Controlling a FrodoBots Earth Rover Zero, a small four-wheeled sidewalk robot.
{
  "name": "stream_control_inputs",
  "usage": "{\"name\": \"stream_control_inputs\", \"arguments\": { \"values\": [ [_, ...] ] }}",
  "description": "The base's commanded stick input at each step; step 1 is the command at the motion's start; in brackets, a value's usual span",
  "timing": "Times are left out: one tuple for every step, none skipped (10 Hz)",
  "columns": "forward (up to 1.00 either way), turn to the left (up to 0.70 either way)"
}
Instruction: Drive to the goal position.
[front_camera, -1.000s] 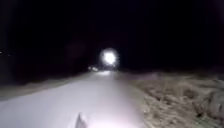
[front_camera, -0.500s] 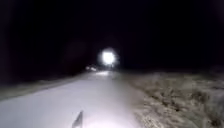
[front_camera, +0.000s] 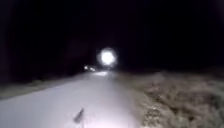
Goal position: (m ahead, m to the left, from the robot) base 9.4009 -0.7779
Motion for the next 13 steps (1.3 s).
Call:
{"name": "stream_control_inputs", "arguments": {
  "values": [
    [1.00,0.00],
    [1.00,0.00],
    [1.00,0.00],
    [1.00,0.00],
    [1.00,0.36],
    [1.00,0.40],
    [1.00,0.40],
    [1.00,0.40],
    [1.00,0.40],
    [1.00,0.05],
    [1.00,0.00],
    [1.00,0.00],
    [1.00,0.00]
  ]
}}
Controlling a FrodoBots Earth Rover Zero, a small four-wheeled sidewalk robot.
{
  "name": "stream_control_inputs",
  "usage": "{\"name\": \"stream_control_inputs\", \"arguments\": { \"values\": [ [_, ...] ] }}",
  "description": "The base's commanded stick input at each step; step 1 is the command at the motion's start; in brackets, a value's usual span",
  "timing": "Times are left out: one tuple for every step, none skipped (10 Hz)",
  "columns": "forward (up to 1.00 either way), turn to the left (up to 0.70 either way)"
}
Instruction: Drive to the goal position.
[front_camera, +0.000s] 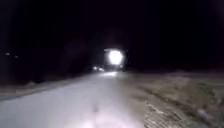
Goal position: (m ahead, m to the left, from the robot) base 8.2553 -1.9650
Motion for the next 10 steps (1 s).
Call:
{"name": "stream_control_inputs", "arguments": {
  "values": [
    [1.00,0.00],
    [1.00,0.20],
    [1.00,0.39],
    [1.00,0.25],
    [1.00,0.09],
    [1.00,0.01],
    [1.00,0.00],
    [1.00,0.00],
    [1.00,0.00],
    [1.00,0.00]
  ]
}}
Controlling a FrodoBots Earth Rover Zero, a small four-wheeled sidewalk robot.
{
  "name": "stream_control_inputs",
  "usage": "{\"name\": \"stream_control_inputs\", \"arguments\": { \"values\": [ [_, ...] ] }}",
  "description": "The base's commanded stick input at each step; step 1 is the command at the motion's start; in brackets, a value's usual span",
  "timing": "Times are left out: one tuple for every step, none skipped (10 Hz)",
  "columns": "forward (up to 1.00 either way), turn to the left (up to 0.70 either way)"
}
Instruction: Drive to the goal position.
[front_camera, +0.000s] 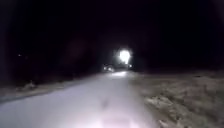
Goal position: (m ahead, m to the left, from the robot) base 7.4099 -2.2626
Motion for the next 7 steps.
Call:
{"name": "stream_control_inputs", "arguments": {
  "values": [
    [1.00,0.00],
    [1.00,0.00],
    [1.00,0.00],
    [1.00,0.00],
    [1.00,0.00],
    [1.00,-0.02],
    [1.00,-0.24]
  ]
}}
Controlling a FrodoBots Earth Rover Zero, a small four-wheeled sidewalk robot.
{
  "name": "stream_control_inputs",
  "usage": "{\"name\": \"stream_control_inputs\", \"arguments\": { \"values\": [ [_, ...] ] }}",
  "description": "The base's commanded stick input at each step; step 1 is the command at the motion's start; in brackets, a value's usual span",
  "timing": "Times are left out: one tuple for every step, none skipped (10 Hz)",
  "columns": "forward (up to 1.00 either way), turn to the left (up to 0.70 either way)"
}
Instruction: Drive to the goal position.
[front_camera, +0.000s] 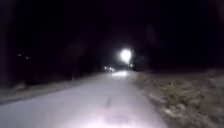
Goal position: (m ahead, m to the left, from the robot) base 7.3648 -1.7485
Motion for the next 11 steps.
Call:
{"name": "stream_control_inputs", "arguments": {
  "values": [
    [1.00,-0.38],
    [1.00,-0.19],
    [1.00,0.00],
    [1.00,0.00],
    [1.00,0.00],
    [1.00,0.00],
    [1.00,0.00],
    [1.00,0.00],
    [1.00,0.00],
    [1.00,0.00],
    [1.00,-0.25]
  ]
}}
